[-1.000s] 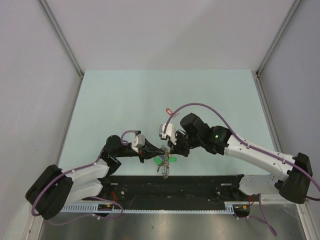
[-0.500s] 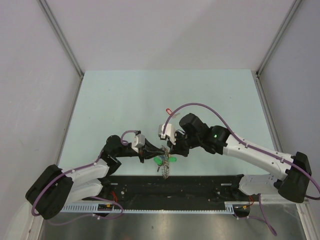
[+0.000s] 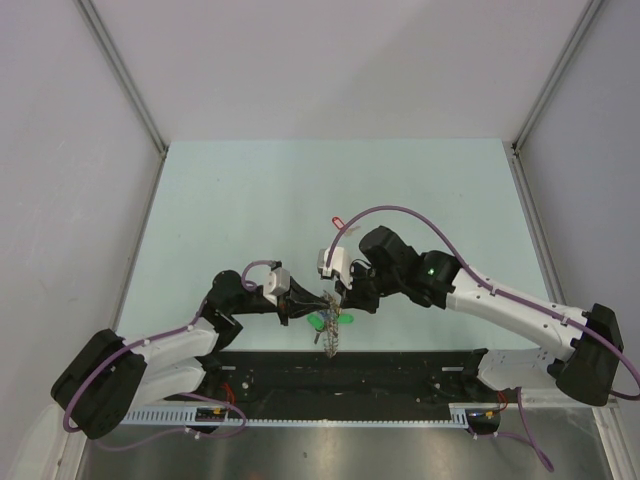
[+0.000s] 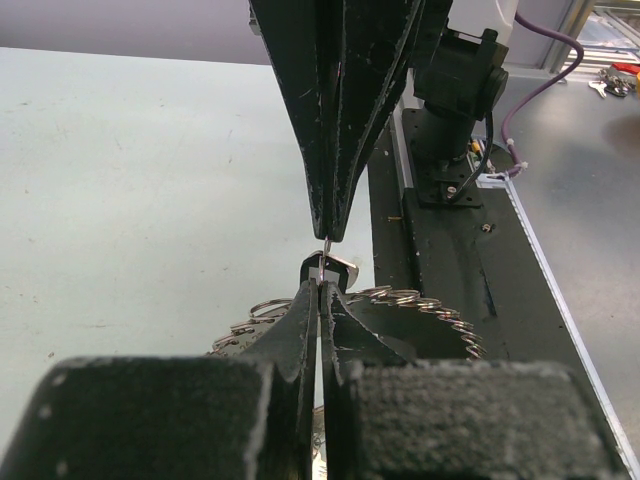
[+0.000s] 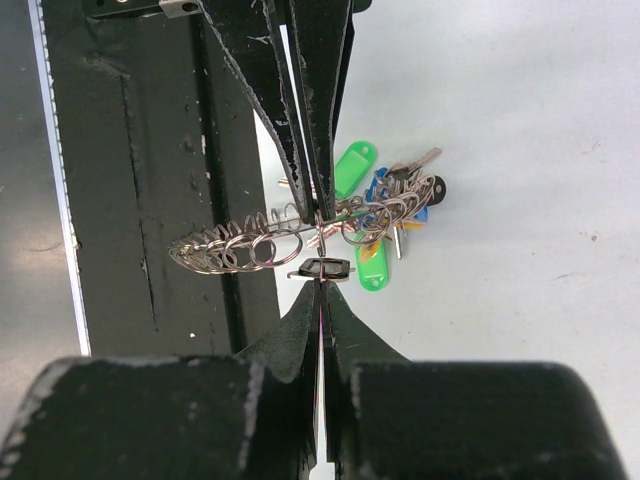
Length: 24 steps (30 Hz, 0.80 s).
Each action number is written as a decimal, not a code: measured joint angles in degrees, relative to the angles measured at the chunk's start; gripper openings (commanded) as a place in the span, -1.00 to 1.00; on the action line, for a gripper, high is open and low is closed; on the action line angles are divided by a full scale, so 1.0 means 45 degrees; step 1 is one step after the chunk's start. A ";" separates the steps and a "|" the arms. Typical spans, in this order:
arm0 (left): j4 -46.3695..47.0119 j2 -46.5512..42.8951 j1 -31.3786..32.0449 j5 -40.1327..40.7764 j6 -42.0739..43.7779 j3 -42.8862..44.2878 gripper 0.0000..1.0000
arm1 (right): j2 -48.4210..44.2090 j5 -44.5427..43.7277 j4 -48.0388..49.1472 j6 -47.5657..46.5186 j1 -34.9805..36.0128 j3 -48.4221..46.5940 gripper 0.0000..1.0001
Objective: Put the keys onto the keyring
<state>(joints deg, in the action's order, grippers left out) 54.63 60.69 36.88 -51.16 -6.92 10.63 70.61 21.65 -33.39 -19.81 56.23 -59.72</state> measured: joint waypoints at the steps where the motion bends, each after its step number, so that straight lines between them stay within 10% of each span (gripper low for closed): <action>1: 0.0000 0.0000 0.0000 0.0000 0.0005 0.0000 -0.99 | 0.0000 0.0005 -0.0010 0.0000 0.0000 0.0000 -1.00; 24: 0.0000 0.0005 0.0005 -0.0015 0.0000 0.0000 -0.99 | 0.0170 0.0068 -0.0015 0.0000 -0.0024 -0.0039 -1.00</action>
<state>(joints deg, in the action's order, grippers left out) 54.63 60.71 36.91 -51.22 -6.92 10.63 71.37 21.96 -33.45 -19.81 56.12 -59.90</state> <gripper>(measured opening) 0.006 0.009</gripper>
